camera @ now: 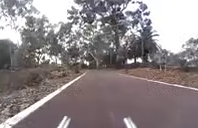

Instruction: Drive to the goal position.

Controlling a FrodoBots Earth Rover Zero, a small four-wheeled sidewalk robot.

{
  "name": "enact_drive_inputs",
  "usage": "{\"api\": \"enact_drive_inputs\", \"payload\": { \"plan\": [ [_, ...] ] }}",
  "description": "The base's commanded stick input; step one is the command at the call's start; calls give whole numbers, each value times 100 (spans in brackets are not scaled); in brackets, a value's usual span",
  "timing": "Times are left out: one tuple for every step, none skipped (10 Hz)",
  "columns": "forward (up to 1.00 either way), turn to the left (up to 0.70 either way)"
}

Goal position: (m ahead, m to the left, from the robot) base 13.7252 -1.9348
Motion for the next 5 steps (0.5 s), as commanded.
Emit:
{"api": "enact_drive_inputs", "payload": {
  "plan": [
    [60, 0],
    [60, 0],
    [60, 0],
    [60, 0],
    [60, 0]
  ]
}}
